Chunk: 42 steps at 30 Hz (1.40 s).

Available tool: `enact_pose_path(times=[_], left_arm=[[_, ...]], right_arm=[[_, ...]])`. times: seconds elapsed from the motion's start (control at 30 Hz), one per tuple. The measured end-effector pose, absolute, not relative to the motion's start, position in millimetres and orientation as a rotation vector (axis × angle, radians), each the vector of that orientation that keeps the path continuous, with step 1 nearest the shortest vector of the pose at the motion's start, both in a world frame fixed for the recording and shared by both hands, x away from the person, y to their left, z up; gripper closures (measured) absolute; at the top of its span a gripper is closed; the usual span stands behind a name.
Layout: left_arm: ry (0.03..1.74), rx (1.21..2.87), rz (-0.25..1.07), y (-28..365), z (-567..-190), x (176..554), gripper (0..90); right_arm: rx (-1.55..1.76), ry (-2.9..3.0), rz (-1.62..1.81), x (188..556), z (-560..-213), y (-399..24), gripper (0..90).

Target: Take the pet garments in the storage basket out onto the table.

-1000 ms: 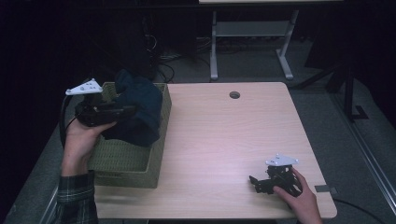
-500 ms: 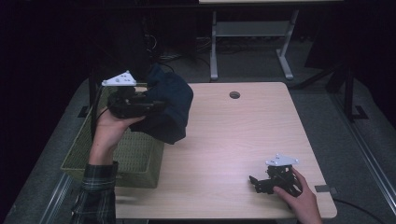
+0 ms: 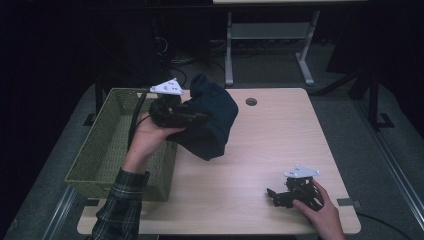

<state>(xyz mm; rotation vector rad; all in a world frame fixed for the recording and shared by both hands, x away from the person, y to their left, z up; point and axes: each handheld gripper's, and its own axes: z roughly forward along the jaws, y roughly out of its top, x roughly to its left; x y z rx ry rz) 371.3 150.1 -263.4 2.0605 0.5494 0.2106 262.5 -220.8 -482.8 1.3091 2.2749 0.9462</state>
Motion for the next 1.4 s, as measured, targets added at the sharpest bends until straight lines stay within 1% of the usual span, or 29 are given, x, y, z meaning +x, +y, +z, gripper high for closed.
enact_pose_path(times=[0.37, 0.67, 1.0, 1.1, 1.4], left_arm=[[0.477, 2.12, 0.151, 99, -284, 382, 65.1], [0.446, 2.205, 0.093, 58, -315, 390, 65.0], [0.429, 2.276, 0.048, 26, -347, 400, 65.0], [0.421, 2.309, 0.062, 18, -356, 404, 65.0], [0.42, 2.348, 0.022, -4, -381, 412, 64.9]], right_arm=[[1.309, 2.276, 0.947, 262, -483, -221, 0.0], [1.309, 2.275, 0.948, 263, -483, -221, 0.0], [1.312, 2.276, 0.947, 262, -483, -221, 0.0], [1.312, 2.276, 0.947, 262, -483, -221, 0.0], [1.318, 2.277, 0.946, 262, -483, -221, 0.0]])
